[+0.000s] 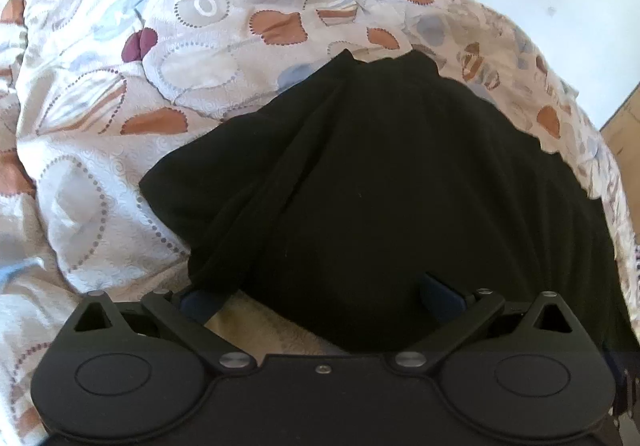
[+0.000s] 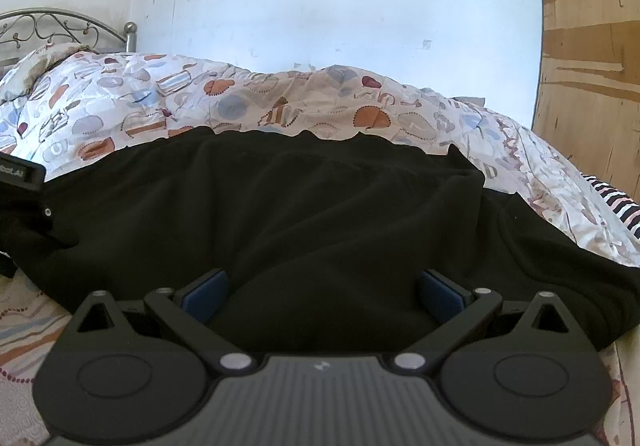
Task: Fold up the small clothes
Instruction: 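Open both grippers and withdraw them from the folded shirt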
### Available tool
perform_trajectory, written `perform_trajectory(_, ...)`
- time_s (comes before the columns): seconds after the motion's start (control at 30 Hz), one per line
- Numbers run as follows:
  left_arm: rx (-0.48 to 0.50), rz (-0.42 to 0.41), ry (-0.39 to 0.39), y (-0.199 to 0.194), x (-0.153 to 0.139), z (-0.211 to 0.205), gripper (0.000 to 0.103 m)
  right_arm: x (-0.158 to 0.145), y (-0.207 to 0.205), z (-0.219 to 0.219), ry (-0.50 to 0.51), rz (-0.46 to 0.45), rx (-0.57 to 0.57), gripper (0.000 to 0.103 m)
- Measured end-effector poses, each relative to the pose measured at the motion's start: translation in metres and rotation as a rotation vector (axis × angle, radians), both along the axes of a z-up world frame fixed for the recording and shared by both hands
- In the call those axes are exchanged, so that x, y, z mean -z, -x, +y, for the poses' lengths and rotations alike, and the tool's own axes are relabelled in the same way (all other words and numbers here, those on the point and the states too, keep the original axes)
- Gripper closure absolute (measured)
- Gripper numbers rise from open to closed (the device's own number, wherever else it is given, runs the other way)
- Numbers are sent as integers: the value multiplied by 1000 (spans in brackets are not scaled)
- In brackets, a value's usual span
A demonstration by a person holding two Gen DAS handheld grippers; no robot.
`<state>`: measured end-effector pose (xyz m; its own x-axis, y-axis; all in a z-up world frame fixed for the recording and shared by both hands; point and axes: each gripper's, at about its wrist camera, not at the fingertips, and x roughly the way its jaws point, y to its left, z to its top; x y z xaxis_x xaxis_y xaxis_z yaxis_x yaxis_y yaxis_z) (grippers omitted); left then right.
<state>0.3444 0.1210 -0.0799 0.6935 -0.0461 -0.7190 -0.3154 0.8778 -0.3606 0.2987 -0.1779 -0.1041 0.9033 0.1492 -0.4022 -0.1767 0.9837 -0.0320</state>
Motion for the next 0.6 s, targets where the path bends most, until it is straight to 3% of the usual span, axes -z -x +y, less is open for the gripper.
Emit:
perform_trajectory(0.4,-29,-272,168,39,13,18,1,1,0,-1,-14,-2,-2,0)
perform_trajectory(0.47,-33,-277,171,36,12,19,1,1,0,-2,-16,-2,-3,0)
perform_trajectory(0.6,-51,-210,158,17,17,19,2,1,1,-2,-19,-2,-3,0)
